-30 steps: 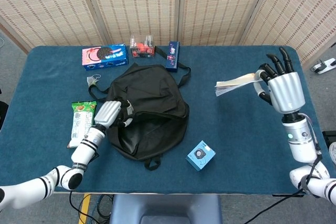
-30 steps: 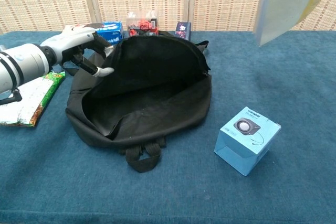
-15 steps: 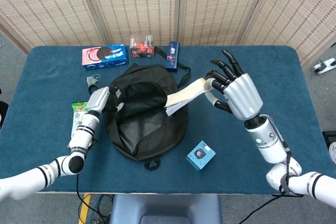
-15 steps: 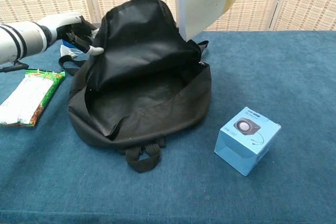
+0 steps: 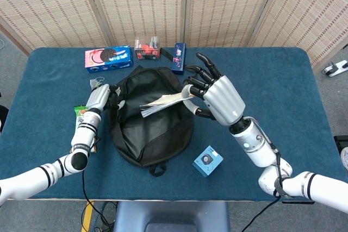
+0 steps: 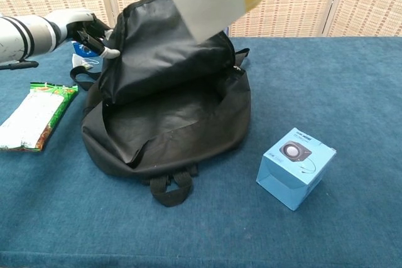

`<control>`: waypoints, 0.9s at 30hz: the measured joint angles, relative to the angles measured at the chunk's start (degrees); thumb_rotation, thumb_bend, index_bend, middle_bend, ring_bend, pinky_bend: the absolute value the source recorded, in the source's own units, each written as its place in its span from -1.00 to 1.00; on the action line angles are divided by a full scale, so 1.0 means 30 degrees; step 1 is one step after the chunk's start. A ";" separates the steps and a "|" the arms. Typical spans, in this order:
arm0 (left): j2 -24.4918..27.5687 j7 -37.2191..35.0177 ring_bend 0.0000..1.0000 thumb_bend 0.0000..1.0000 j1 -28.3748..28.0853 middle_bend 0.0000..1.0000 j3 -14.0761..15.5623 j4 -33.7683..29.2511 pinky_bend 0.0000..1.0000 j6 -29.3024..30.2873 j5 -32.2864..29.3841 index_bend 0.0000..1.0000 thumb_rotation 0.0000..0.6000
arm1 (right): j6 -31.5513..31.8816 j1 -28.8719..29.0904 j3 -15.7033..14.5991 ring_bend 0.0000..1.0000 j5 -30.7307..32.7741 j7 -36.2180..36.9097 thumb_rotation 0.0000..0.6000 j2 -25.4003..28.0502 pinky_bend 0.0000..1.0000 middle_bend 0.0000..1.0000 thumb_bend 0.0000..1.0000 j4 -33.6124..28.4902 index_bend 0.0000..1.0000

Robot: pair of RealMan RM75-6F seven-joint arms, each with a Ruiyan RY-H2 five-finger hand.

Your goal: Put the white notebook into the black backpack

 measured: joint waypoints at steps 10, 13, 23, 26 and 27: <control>0.0101 0.0261 -0.35 0.02 -0.0211 -0.16 0.0063 0.0195 -0.70 0.0047 -0.0592 0.59 1.00 | -0.0345 0.0223 -0.0110 -0.57 -0.0007 -0.0196 1.00 0.0176 -0.94 -0.06 0.17 -0.1049 0.39; 0.0189 0.0149 -0.35 0.02 -0.0204 -0.17 -0.0006 0.0126 -0.70 0.0008 -0.0762 0.59 1.00 | -0.0897 0.0455 -0.0394 -0.57 0.0021 -0.0326 1.00 -0.0112 -0.94 -0.06 0.17 -0.0806 0.39; 0.0622 0.0077 -0.35 0.02 -0.0183 -0.17 0.0036 -0.0346 -0.70 0.0009 -0.0857 0.59 1.00 | -0.3001 0.1902 -0.1012 -0.57 0.0557 -0.0018 1.00 -0.2491 -0.94 -0.06 0.17 0.1296 0.39; 0.0689 0.0069 -0.35 0.02 -0.0221 -0.17 0.0043 -0.0381 -0.70 -0.0022 -0.0932 0.59 1.00 | -0.3545 0.2418 -0.1117 -0.57 0.0698 0.0139 1.00 -0.3353 -0.94 -0.06 0.17 0.2221 0.40; 0.0705 0.0058 -0.35 0.02 -0.0228 -0.17 0.0040 -0.0398 -0.70 -0.0027 -0.0948 0.59 1.00 | -0.3720 0.2624 -0.1139 -0.57 0.0743 0.0205 1.00 -0.3708 -0.94 -0.06 0.17 0.2637 0.40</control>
